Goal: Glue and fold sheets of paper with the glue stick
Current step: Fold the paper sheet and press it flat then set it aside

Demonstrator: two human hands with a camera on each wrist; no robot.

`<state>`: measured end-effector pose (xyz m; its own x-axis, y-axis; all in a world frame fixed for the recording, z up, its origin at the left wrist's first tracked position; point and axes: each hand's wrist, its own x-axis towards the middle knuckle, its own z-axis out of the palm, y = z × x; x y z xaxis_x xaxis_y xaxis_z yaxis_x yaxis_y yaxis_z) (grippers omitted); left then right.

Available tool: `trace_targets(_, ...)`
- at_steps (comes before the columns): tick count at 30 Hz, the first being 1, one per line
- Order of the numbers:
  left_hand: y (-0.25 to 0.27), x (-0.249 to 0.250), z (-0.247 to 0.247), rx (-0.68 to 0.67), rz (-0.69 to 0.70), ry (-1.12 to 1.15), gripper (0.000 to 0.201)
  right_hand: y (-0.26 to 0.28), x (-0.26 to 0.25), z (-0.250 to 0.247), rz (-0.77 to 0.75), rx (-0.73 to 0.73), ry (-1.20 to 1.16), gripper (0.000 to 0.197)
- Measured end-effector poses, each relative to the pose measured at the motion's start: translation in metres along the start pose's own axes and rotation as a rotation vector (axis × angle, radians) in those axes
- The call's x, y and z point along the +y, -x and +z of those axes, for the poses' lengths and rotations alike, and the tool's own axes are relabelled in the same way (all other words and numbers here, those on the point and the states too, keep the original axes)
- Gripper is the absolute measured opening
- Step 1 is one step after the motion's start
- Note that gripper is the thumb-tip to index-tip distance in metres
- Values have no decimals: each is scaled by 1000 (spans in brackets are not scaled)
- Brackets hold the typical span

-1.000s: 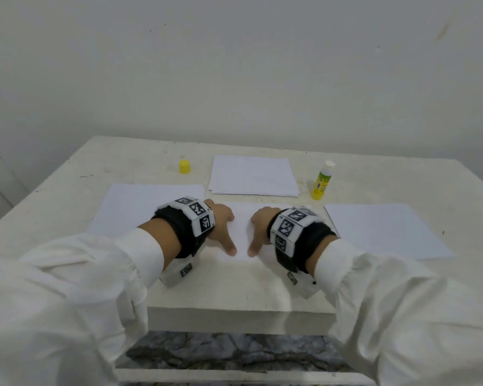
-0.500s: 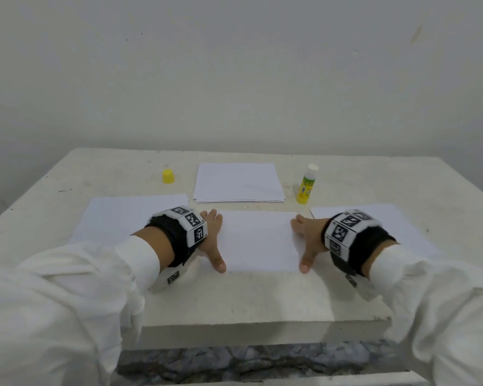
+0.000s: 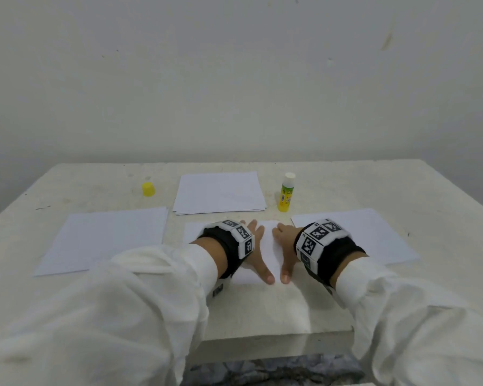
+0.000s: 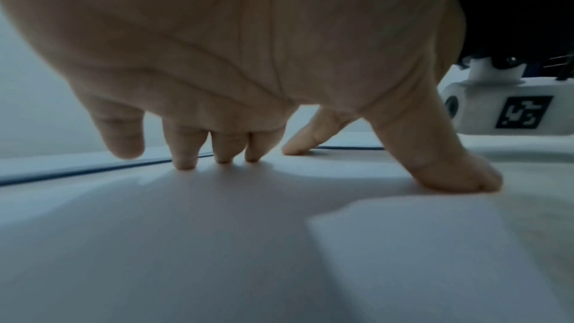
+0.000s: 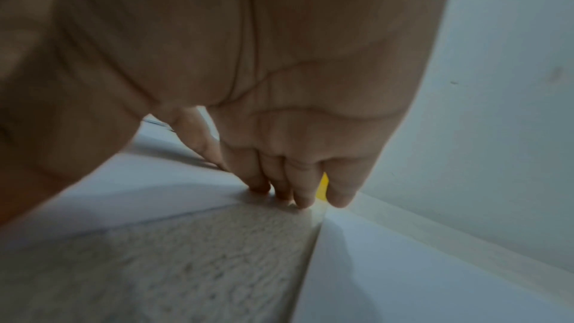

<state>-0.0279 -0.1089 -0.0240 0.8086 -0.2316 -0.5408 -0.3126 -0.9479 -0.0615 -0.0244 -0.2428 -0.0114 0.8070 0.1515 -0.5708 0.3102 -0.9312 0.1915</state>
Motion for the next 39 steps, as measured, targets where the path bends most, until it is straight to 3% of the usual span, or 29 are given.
trace_targets(3,6,-31,7,-20,-66,12,145,12,-3,-7,-31,-21,-9,130)
trace_targets(5,17,-56,12,-28,-111,39,147,12,-3,-10,-46,-14,-15,132)
trace_targets(9,42,-99,21,-14,-156,9,139,19,-8,-19,-100,-76,73,123)
trace_targets(13,52,-115,25,-8,-160,-45,133,15,-33,-19,-134,32,169,108)
trace_targets(18,49,-111,21,6,-175,-91,130,-11,-100,-28,-266,82,271,116)
trace_targets(22,47,-110,20,-17,-190,-97,133,-19,-139,-40,-274,84,142,124)
trace_targets(26,47,-110,19,0,-194,-78,137,-21,-101,-29,-234,104,149,139)
trace_targets(32,52,-109,18,-9,-180,-32,121,14,-18,-31,-142,-50,86,127)
trace_targets(39,54,-108,13,1,-200,4,121,11,-10,-24,-76,-34,95,134)
